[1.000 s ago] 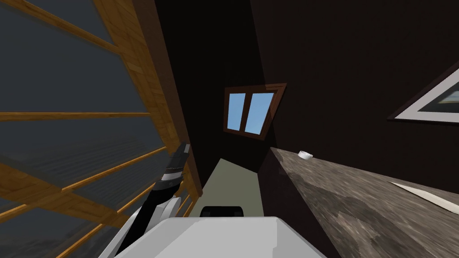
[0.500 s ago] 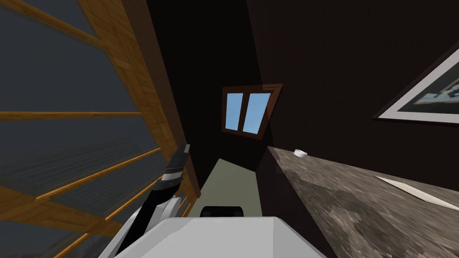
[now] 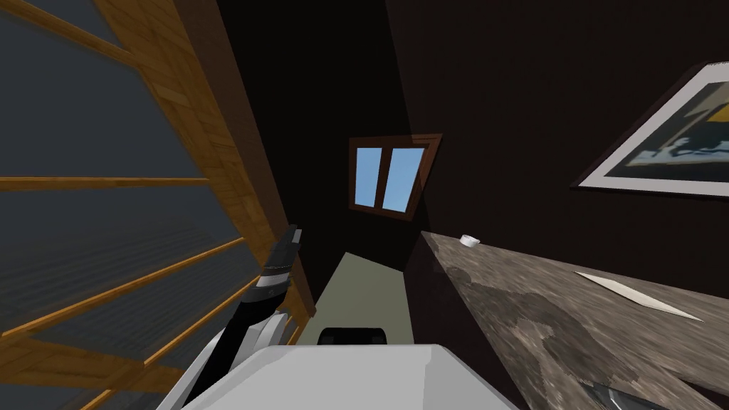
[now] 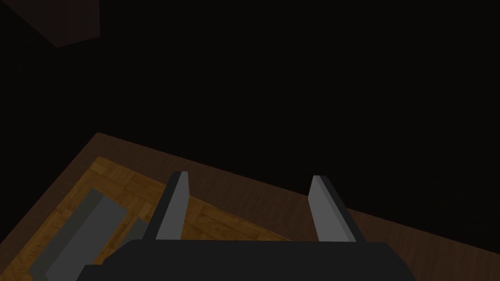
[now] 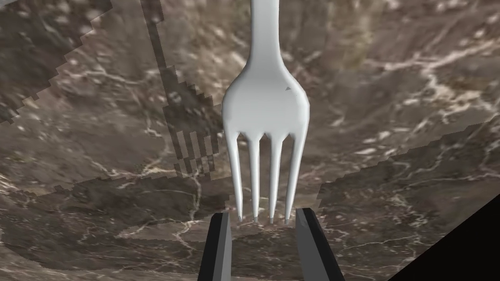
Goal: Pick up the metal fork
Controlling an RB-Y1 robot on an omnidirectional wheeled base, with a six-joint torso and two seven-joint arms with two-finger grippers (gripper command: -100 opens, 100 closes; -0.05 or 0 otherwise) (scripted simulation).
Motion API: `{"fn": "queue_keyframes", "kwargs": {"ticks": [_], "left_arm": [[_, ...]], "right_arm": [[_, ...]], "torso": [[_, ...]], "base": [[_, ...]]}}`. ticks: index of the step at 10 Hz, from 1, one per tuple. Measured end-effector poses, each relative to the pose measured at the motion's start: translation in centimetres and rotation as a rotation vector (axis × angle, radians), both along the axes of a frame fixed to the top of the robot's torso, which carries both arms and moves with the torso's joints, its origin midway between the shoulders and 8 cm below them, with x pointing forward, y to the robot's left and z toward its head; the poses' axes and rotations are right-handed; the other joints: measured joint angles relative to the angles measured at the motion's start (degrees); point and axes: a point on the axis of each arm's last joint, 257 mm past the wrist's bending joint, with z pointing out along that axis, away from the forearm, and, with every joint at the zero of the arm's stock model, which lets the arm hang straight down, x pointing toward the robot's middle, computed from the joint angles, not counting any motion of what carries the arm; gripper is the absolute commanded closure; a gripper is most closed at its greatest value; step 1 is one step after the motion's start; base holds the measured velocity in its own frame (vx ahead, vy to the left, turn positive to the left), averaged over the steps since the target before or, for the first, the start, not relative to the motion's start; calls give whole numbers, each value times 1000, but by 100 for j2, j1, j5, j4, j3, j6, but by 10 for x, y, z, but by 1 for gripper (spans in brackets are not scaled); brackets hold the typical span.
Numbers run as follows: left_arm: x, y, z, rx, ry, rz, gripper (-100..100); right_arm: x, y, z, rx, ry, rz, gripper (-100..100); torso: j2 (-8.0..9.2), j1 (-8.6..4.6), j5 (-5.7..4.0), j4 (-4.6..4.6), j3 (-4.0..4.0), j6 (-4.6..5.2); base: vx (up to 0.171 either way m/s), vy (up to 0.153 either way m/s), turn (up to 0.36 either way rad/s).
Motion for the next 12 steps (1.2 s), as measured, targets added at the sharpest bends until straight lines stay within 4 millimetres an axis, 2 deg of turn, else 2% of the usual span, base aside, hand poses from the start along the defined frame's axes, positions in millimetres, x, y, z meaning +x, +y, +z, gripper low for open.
{"fn": "queue_keyframes", "kwargs": {"ticks": [3, 7, 12], "left_arm": [[0, 0, 0, 0, 0, 0, 0], [0, 0, 0, 0, 0, 0, 0], [0, 0, 0, 0, 0, 0, 0]], "right_arm": [[11, 7, 4, -9, 6, 22, 100], [24, 30, 0, 19, 4, 27, 100], [25, 56, -6, 33, 50, 37, 100]], "torso": [[2, -3, 0, 0, 1, 5], [2, 2, -2, 1, 1, 0], [5, -3, -3, 1, 3, 7]], "base": [[4, -29, -65], [3, -29, -79], [5, -26, -55]]}}
